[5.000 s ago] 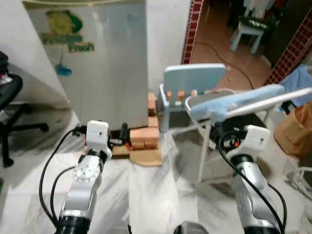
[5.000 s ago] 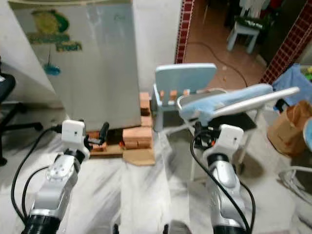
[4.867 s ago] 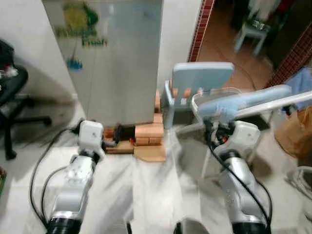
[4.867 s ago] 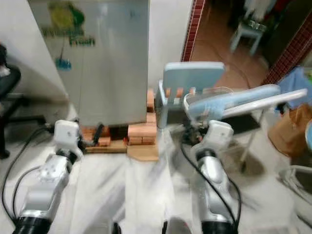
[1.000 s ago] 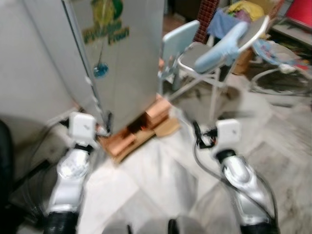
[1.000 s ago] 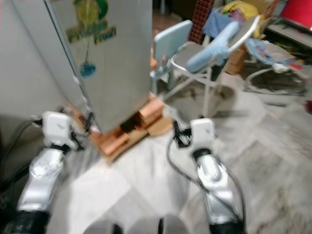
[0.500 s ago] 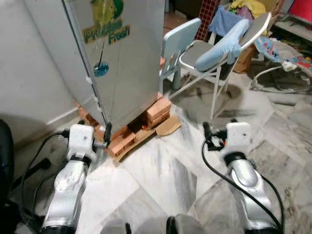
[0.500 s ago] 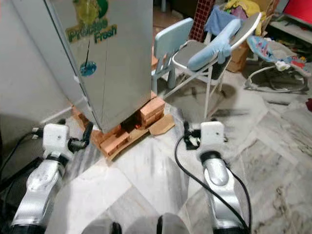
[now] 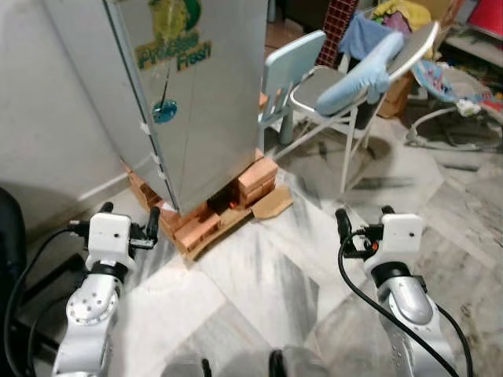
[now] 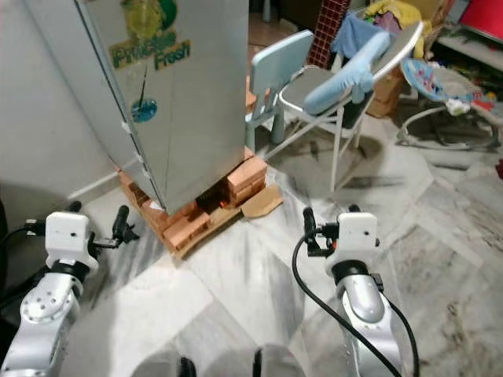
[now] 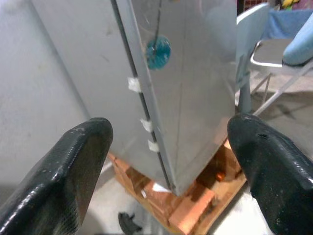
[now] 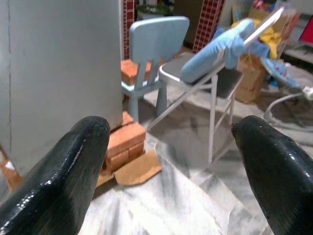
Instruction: Restocking fridge
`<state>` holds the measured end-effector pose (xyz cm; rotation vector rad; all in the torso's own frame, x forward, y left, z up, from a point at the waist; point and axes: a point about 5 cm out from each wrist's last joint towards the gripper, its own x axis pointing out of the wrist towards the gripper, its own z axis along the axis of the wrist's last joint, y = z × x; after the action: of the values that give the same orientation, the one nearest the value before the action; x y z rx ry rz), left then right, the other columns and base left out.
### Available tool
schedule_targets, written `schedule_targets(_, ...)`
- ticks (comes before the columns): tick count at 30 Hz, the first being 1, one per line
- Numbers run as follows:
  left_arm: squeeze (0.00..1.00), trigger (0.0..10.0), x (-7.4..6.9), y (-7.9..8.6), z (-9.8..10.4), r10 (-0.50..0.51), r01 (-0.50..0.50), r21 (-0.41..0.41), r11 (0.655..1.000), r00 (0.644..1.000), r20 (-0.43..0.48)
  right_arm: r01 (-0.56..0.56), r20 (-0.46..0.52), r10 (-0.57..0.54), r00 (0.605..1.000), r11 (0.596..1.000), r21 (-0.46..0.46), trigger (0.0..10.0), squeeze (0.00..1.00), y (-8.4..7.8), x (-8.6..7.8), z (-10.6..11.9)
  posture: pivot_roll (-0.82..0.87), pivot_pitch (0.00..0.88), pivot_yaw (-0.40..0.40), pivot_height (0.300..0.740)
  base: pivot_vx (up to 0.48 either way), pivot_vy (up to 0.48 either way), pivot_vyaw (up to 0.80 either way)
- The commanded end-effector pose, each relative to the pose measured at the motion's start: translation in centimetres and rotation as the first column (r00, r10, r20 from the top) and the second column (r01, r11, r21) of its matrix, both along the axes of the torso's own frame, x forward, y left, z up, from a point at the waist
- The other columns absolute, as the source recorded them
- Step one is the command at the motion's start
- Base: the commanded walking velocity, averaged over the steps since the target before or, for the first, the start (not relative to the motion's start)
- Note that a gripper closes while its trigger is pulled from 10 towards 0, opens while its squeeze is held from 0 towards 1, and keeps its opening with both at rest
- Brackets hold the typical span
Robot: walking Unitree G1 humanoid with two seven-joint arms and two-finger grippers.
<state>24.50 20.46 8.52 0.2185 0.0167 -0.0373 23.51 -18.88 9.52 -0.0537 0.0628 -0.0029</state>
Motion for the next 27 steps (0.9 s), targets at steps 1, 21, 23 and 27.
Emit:
schedule_targets(1,0.0,10.0,0.0,0.3,0.3,-0.007,0.006,0.035,0.999,1.0,0.006,-0.013,0.021,0.013,1.0,1.0,0.005,10.0,0.0,0.3,0.0,0.5,0.0,0.068,-0.018,0.74,0.386,0.281,-0.8)
schedule_targets(21,0.0,10.0,0.4,-0.2,-0.4,0.029,-0.033,-0.069,0.997,0.998,-0.052,-0.019,0.03,0.02,0.999,0.999,-0.028,10.0,0.0,0.0,0.4,0.6,0.0,0.069,-0.025,0.74,0.368,0.167,-0.34)
schedule_targets(23,0.0,10.0,0.5,-0.5,-0.3,0.015,-0.018,-0.07,0.997,0.999,-0.04,-0.021,0.03,0.022,0.999,0.999,-0.031,10.0,0.0,0.1,0.5,0.7,0.0,0.067,-0.028,0.74,0.0,0.48,0.0)
schedule_targets(27,0.0,10.0,0.4,-1.1,-0.1,-0.017,0.016,-0.078,0.997,1.0,-0.018,-0.024,0.032,0.025,0.999,0.999,-0.032,10.0,0.0,0.2,0.6,0.7,0.0,0.069,-0.03,0.74,0.0,0.215,0.0)
